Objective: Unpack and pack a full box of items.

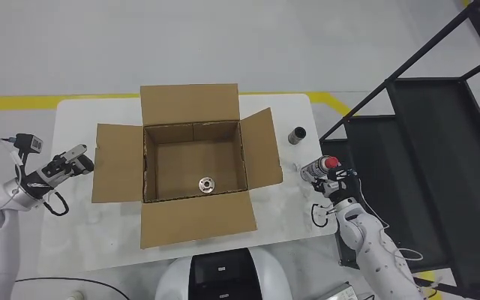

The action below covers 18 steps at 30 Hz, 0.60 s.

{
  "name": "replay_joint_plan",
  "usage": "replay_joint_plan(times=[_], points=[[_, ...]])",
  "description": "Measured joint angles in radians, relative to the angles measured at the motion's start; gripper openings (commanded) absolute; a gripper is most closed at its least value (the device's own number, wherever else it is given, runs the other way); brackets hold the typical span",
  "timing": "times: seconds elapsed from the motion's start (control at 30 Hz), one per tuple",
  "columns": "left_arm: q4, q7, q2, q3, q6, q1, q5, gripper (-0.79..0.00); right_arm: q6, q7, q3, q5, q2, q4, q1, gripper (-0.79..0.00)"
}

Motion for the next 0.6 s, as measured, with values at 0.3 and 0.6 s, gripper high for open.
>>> replay_joint_plan(times=[0.3,0.6], points=[[0.000,0.000,0.000,0.000,0.000,0.000,0.000,0.000,0.064,-0.036,-0.033,-0.014,-0.013,0.039,0.050,-0.785],[0.000,0.000,0.000,0.000,0.000,0.000,0.000,0.000,-0.054,-0.019,0.022,0.066,-0.005,-0.111,0.006,-0.785]])
